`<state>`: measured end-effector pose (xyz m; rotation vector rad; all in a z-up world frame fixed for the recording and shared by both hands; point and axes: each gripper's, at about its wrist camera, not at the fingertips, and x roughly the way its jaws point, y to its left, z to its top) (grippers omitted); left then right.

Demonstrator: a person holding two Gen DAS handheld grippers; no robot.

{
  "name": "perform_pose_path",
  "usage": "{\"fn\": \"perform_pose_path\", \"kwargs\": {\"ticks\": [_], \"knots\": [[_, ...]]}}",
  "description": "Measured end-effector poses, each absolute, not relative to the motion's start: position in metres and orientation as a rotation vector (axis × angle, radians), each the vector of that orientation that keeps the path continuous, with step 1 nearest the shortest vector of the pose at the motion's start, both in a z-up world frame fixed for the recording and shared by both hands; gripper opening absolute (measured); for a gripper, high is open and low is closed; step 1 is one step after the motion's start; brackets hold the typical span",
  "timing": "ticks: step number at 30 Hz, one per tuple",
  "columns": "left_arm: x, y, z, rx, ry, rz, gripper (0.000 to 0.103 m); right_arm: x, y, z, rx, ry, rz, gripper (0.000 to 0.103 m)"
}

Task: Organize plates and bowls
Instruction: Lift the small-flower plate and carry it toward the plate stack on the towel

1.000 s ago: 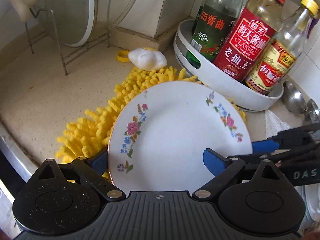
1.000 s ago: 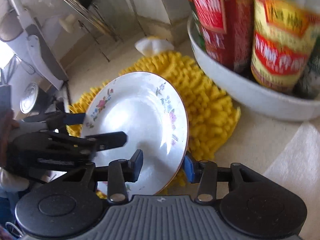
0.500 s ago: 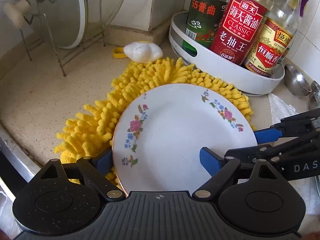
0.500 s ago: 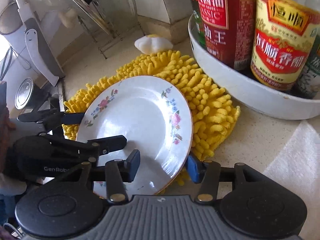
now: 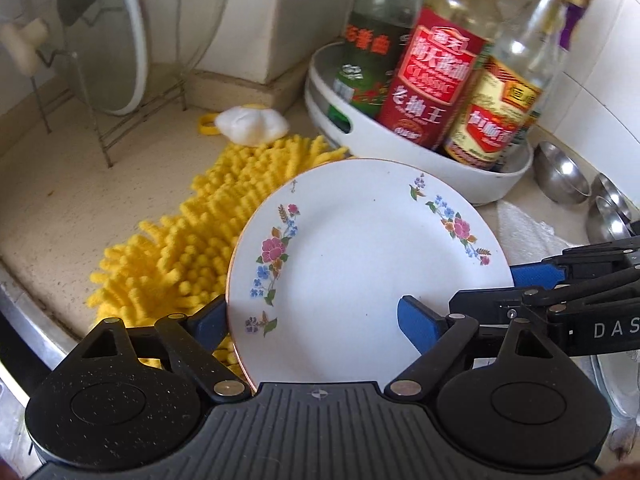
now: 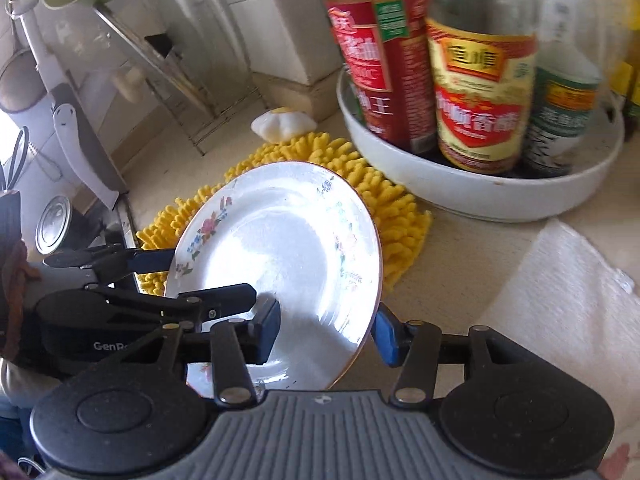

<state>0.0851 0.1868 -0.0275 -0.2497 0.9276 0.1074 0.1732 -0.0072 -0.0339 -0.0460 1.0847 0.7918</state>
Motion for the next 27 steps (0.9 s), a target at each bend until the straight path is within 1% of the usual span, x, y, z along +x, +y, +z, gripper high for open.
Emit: {"fn": "perform_pose_path", "kwargs": {"ticks": [14,27], "knots": [[0.096,0.139,-0.016,-0.166,0.911,0.017,0.091,0.165,-0.063,-0.020,0.047,1.034,0.703,0.060],[0.116,0.078,-0.018,-0.088,0.907,-0.102,0.091,0.158,-0.135,-0.012,0.128,1.017,0.571,0.060]]}}
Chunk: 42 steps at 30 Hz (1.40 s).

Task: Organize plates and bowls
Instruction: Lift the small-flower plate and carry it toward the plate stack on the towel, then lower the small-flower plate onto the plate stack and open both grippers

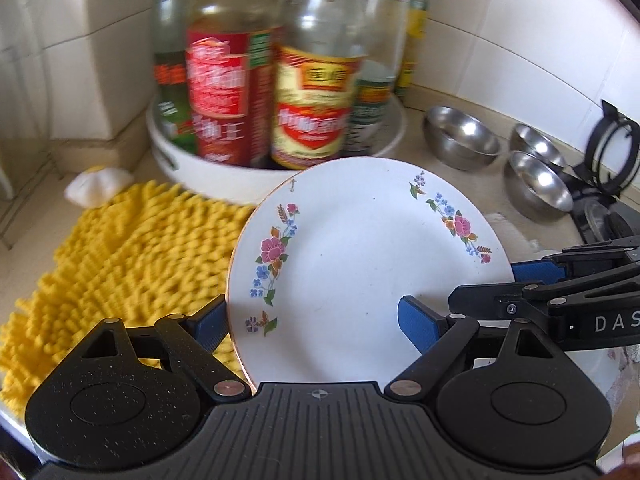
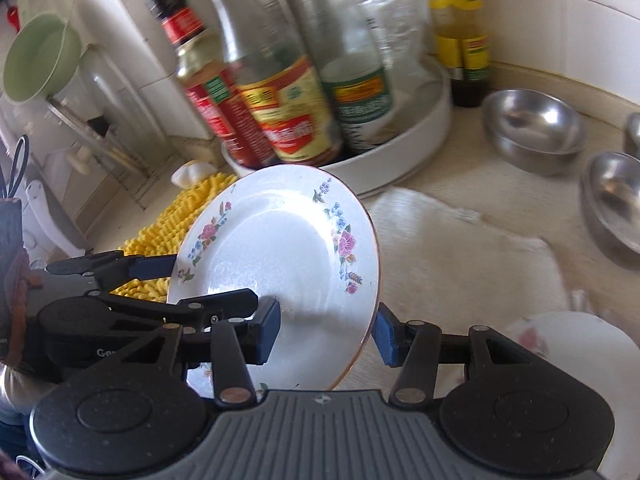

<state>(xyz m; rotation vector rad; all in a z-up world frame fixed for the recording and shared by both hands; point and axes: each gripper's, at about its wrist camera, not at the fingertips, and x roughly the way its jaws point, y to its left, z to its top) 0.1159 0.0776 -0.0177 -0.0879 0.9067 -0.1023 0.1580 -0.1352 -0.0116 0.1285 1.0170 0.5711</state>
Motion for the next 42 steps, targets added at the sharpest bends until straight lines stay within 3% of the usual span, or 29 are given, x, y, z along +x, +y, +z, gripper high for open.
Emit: {"fn": "perform_pose_path", "kwargs": {"ticks": [42], "knots": [[0.119,-0.078,-0.002,0.132,0.870,-0.518,0.093,0.058,-0.272,0.010,0.342,0.949,0.176,0.060]]}}
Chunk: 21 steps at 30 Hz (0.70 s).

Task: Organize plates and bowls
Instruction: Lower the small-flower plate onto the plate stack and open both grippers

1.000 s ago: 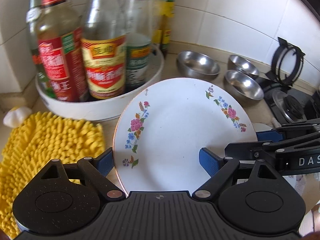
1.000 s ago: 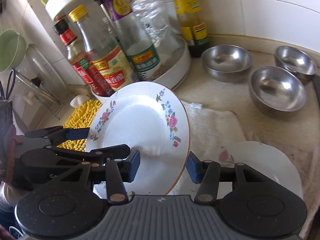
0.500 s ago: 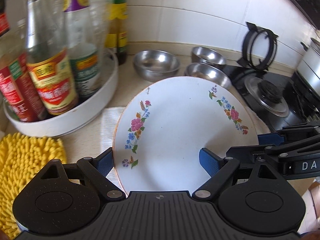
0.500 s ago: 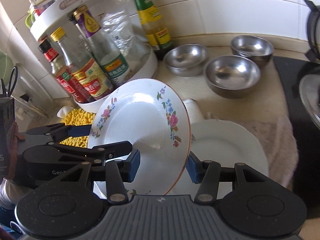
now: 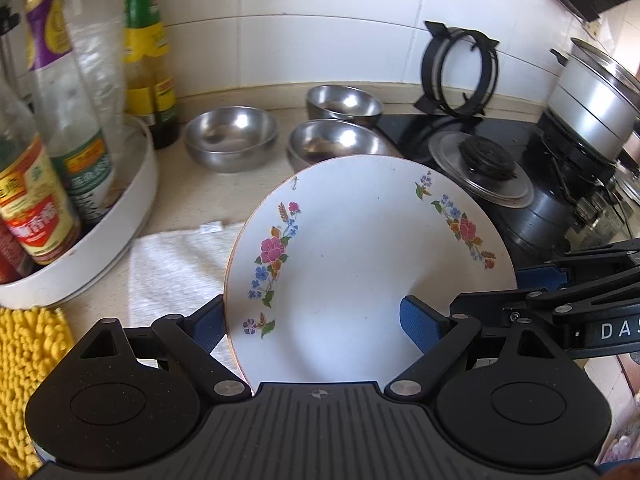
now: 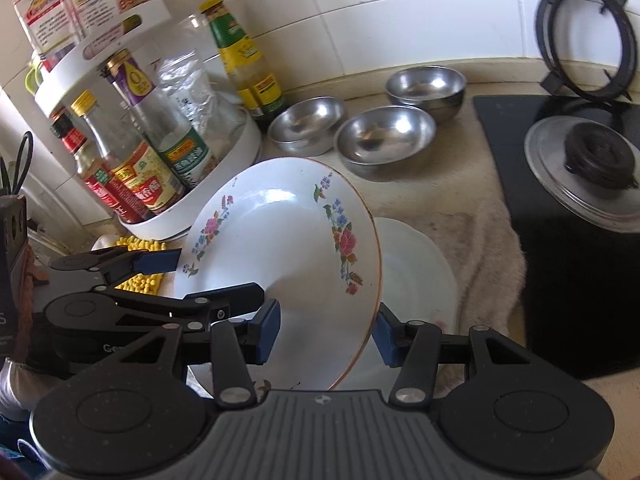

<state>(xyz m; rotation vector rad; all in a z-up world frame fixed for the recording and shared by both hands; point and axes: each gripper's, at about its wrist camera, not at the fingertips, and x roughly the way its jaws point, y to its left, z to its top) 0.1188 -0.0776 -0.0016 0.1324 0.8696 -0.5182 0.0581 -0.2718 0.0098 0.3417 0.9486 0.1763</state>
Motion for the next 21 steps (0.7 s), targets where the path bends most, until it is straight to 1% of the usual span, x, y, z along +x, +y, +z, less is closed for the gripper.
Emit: {"fn": "perform_pose_path", "kwargs": {"ticks": [11,21], "knots": [[0.111,-0.108,-0.009,0.179,0.884,-0.575,0.094,0.043,-0.293,0.004,0.382,0.958,0.121,0.060],[0.110,-0.118,-0.017,0.198,0.909,-0.573,0.094,0.041,-0.296,-0.008,0.396,0.995,0.135,0.060]]}}
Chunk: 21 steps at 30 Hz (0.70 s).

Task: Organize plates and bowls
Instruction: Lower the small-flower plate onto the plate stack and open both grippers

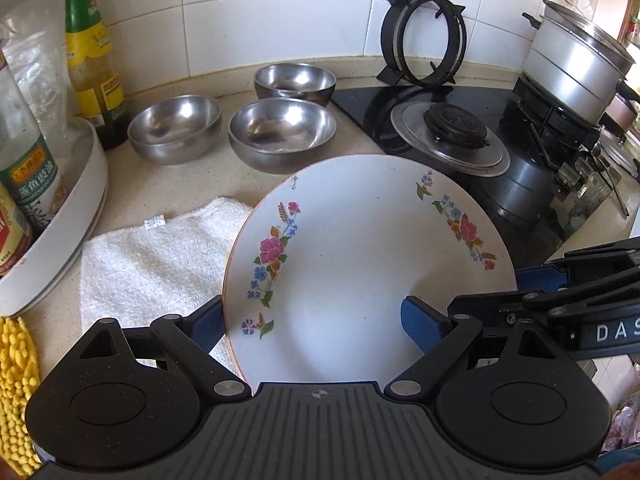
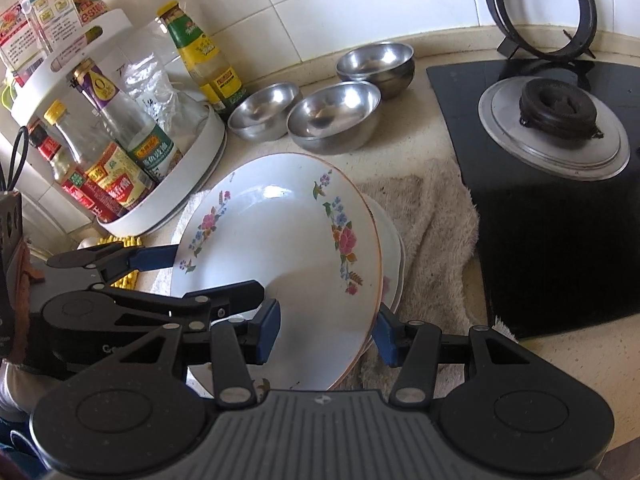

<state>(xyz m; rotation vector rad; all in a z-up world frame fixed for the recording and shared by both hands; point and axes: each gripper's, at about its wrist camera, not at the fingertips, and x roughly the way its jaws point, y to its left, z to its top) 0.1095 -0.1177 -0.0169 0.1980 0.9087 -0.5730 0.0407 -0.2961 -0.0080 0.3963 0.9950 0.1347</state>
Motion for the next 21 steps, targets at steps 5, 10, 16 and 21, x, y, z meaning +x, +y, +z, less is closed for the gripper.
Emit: {"fn": "perform_pose_path", "kwargs": {"ticks": [5,10,16,21], "knots": [[0.110,-0.115,-0.022,0.200,0.927,-0.550,0.094,0.044,-0.293,-0.016,0.394,1.014,0.151,0.060],[0.114,-0.114,-0.030,0.196,0.957,-0.525,0.094,0.049,-0.290,-0.021,0.378,1.027,0.162,0.060],[0.119,-0.113,-0.034,0.181,0.976,-0.507,0.095,0.055,-0.289,-0.021,0.354,1.036,0.170,0.061],[0.124,-0.115,-0.035,0.179,0.983,-0.498,0.094,0.061,-0.281,-0.022,0.299,1.034,0.183,0.064]]}}
